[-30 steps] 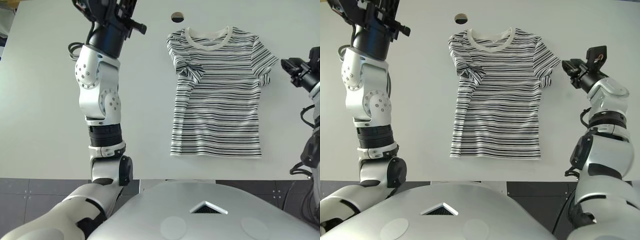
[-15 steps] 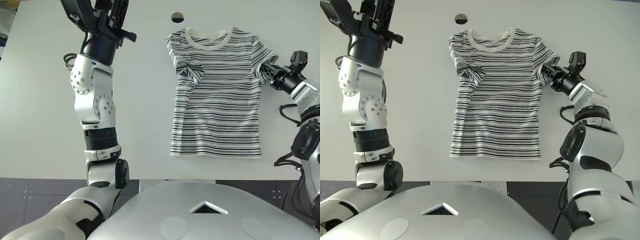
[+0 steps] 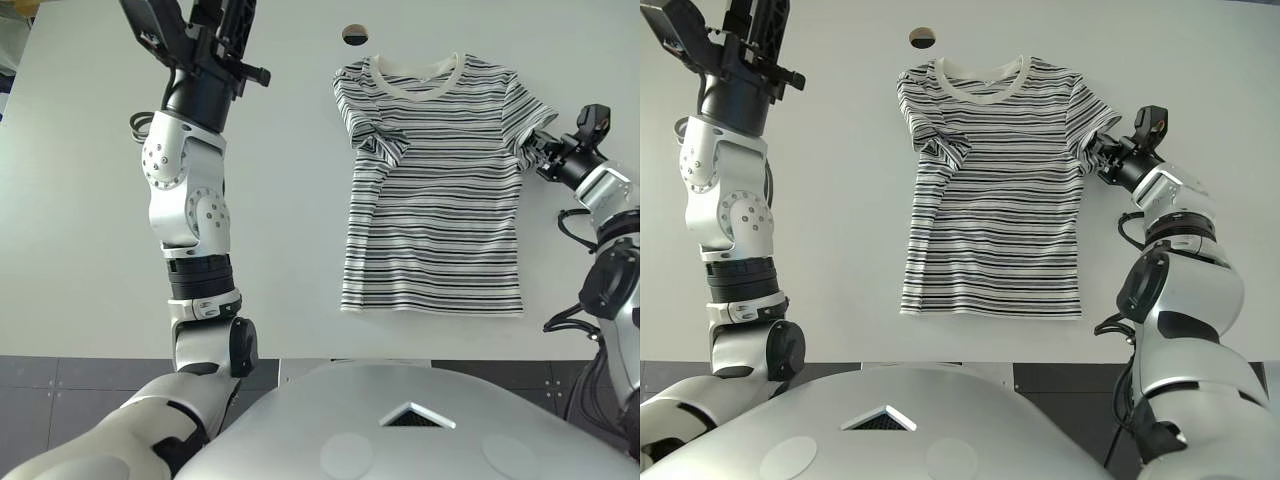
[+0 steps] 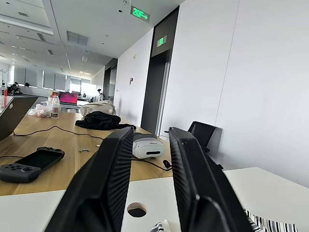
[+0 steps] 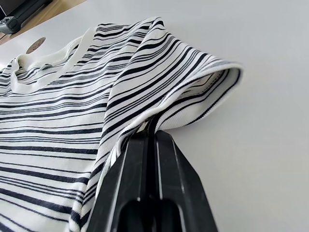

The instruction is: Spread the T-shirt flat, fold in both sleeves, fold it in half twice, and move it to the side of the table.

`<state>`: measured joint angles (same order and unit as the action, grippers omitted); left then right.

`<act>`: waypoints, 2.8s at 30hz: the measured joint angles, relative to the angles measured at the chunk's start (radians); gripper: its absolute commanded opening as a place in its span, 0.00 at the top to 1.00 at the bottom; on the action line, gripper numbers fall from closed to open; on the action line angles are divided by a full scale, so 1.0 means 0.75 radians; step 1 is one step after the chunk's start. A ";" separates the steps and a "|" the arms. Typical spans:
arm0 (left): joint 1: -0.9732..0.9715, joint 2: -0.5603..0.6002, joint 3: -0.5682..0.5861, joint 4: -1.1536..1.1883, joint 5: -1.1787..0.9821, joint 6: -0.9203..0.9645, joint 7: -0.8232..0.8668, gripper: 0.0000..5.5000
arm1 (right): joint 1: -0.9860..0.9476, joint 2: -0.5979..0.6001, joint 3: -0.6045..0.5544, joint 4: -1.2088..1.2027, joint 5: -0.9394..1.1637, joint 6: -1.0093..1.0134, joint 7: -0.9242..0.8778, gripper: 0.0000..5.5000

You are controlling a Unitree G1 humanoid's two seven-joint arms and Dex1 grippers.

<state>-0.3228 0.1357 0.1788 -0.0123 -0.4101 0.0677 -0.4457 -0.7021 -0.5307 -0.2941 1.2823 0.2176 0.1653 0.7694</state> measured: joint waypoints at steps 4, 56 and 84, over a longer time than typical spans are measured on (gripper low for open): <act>0.000 0.000 -0.007 0.000 -0.001 0.000 0.000 0.75 | 0.000 -0.029 -0.004 -0.025 0.001 0.000 0.035 0.98; 0.561 0.861 -0.550 0.123 1.095 -1.145 -0.312 0.67 | 1.240 -0.442 0.052 -1.389 0.119 -0.531 1.035 0.74; 0.468 0.835 -0.925 0.091 1.089 -1.309 -0.294 0.48 | 1.235 -0.643 0.556 -1.283 -0.224 -1.468 0.546 0.65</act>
<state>0.0285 0.7617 -0.5147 0.0558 0.4066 -0.9141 -0.6665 0.2242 -1.0126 0.1228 0.3200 0.0496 -0.9355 1.1791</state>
